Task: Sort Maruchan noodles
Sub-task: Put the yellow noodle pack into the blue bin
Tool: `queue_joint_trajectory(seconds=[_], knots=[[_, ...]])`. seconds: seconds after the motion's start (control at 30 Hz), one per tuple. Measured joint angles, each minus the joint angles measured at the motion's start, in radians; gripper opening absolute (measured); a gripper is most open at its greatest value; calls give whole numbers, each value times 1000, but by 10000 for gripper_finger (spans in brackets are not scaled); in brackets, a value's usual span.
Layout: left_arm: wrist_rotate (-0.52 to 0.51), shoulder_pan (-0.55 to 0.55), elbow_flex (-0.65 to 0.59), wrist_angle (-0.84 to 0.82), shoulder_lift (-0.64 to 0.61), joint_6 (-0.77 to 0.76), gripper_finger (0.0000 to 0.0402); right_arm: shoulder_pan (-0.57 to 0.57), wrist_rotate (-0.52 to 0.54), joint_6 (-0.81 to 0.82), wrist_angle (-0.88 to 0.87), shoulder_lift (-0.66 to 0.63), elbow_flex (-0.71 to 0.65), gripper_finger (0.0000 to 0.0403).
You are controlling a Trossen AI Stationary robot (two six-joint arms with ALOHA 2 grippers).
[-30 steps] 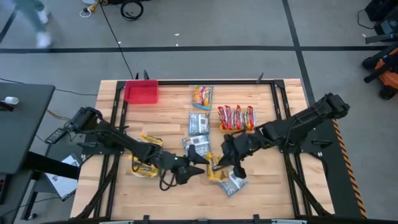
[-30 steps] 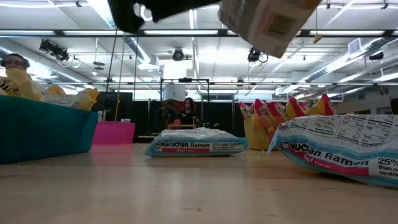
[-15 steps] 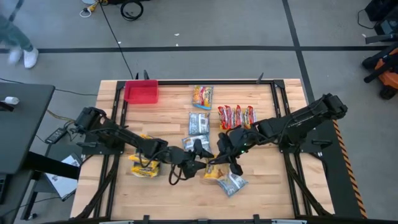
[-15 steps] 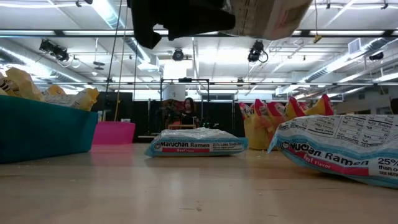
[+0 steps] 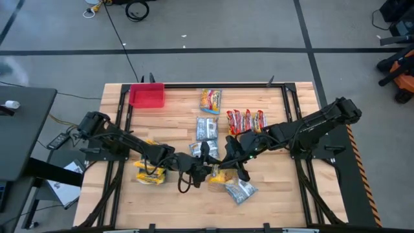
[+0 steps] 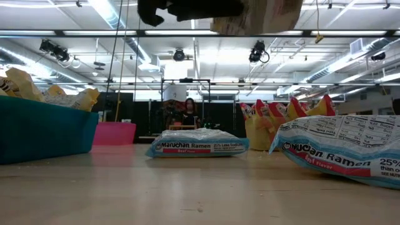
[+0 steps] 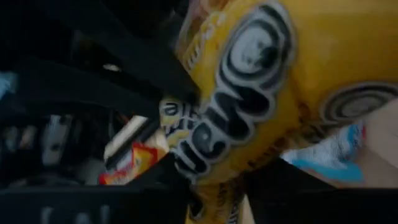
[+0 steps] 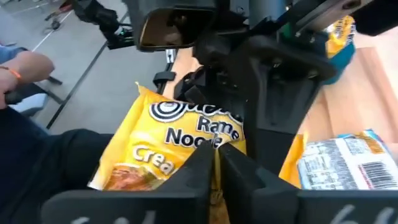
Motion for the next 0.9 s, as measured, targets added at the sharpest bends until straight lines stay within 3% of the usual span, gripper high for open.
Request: queue_joint_trajectory(seconds=[0.17,0.4,0.6,0.77,0.9], knots=[[-44,-19,56,-270,-56,-114,48,0,-32,-5,-22,-37,0,102],[-32,-59,182,-883,-189,-458,39,4,-1,7,-165,-145,0,149],[183,-77,297,-1490,-276,-933,40,36,74,-5,-208,-164,0,149],[327,-54,306,-1815,-329,-1256,41,52,88,-32,-199,-137,-9,149],[384,7,284,-1938,-342,-1335,42,65,94,-26,-169,-124,-44,149]])
